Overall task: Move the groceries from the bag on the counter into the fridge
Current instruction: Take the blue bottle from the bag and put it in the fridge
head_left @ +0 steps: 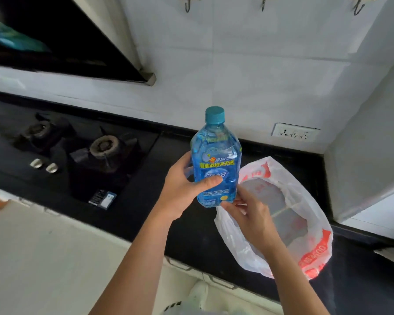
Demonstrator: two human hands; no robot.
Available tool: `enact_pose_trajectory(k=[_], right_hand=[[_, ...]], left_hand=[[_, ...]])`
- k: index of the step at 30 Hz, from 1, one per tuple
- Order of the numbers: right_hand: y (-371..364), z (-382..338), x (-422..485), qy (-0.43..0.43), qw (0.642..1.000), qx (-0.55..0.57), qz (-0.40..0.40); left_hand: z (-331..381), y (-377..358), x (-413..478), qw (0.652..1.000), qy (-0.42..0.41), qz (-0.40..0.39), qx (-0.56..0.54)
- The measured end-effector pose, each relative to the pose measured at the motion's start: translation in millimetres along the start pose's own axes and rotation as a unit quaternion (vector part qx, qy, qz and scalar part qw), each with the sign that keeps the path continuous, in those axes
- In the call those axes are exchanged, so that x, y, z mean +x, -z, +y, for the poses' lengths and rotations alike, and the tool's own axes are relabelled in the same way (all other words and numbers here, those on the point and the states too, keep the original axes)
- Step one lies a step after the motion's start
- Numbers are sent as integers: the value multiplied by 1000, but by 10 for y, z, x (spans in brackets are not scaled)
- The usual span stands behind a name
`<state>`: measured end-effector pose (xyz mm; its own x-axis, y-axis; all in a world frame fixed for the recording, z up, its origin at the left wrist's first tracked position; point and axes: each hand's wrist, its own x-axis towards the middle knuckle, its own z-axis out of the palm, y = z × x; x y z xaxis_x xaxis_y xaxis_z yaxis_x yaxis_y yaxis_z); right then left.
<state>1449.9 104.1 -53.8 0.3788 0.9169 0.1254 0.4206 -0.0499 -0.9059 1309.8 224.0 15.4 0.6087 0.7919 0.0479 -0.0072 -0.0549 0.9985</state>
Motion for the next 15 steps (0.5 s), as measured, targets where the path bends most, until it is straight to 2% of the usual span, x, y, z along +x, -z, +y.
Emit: enact_pose_trajectory(k=[9, 15], right_hand=[[-469, -233, -125, 79, 981, 33, -172], [-1051, -518, -231, 133, 947, 46, -290]], left_hand=[[64, 364, -939, 984, 12, 173, 39], [100, 745, -1623, 946, 19, 320, 50]])
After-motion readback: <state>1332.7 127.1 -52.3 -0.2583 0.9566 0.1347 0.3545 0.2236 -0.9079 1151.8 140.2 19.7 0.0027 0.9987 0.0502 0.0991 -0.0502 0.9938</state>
